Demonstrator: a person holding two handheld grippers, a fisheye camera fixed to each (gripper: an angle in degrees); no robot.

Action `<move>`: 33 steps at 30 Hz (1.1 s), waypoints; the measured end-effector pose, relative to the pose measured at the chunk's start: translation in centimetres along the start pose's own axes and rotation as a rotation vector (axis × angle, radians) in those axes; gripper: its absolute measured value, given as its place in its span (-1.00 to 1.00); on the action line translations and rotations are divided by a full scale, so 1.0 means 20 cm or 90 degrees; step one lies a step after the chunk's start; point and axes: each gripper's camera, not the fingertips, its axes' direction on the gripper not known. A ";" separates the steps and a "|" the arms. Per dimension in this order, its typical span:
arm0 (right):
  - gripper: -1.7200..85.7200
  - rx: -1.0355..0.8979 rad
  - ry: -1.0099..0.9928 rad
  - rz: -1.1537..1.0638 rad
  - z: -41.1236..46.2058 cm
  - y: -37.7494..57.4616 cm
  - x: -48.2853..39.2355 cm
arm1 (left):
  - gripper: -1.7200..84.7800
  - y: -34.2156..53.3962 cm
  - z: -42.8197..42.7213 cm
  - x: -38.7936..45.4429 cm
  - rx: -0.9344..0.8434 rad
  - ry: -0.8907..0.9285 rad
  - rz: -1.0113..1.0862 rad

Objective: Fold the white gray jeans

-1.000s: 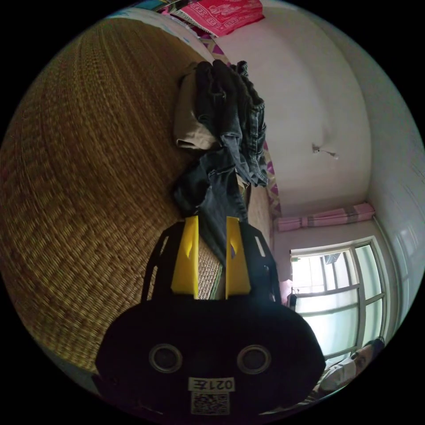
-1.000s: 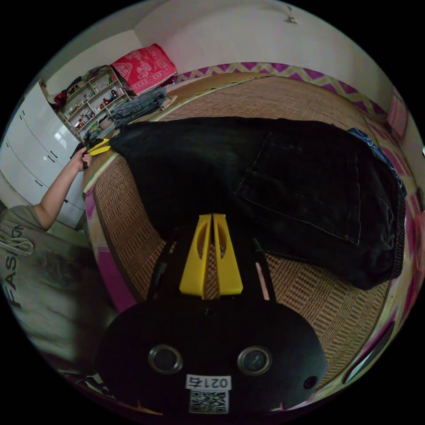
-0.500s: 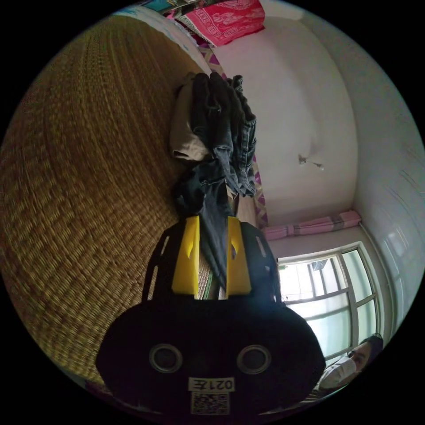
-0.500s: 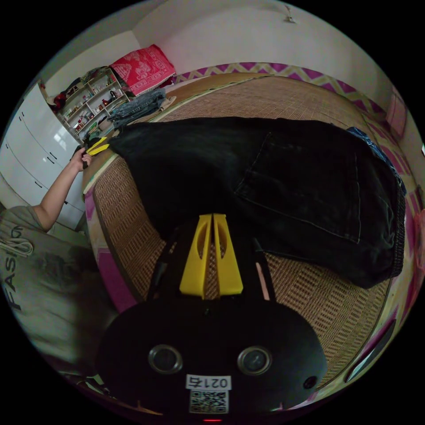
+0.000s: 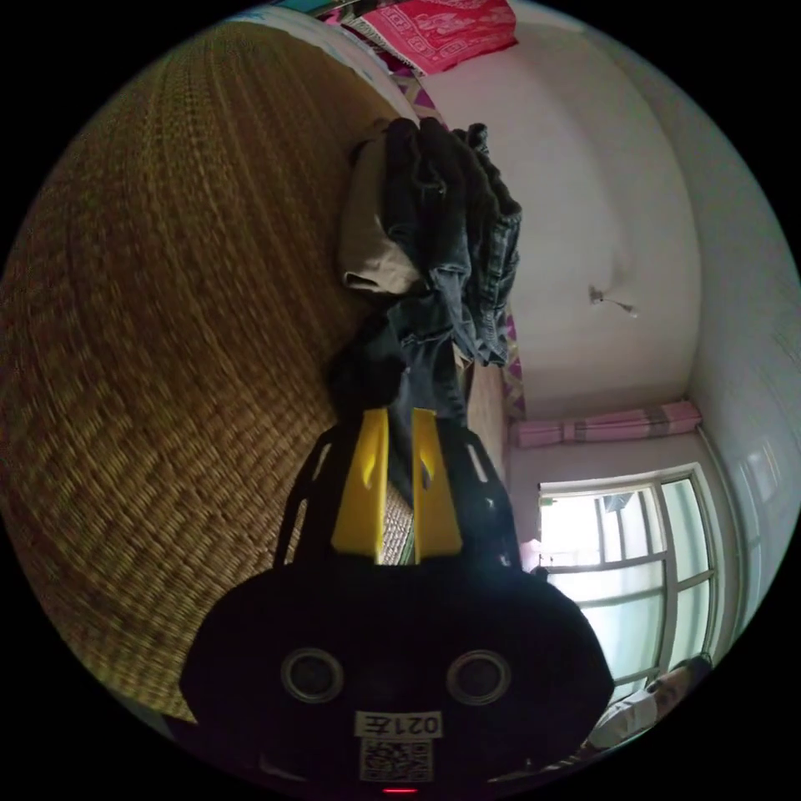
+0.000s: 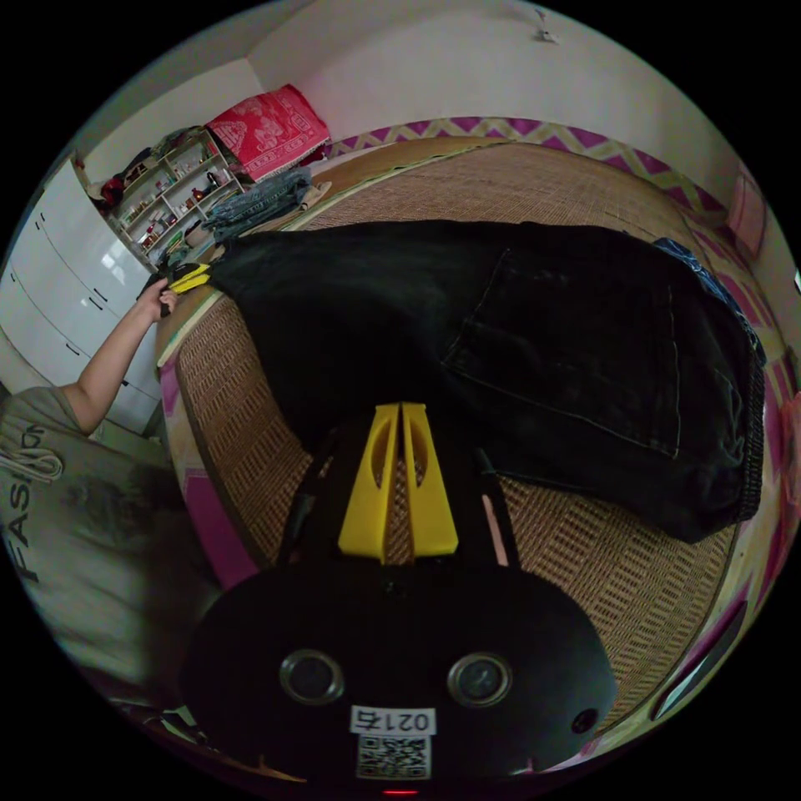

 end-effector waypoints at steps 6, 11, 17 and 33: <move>-0.97 0.001 0.001 -0.001 -0.02 0.03 0.03 | -0.98 0.10 -0.11 0.04 0.011 0.039 0.038; -0.97 0.000 -0.007 0.003 -0.04 0.05 0.07 | -0.98 0.08 -0.02 -0.15 -0.009 0.054 -0.012; -0.97 -0.012 -0.003 0.010 -0.08 0.11 0.11 | -0.89 0.10 -0.06 -0.17 0.009 0.067 0.007; -0.97 0.020 -0.004 0.064 -0.31 0.44 0.24 | -0.73 0.16 0.11 0.00 0.036 -0.069 0.035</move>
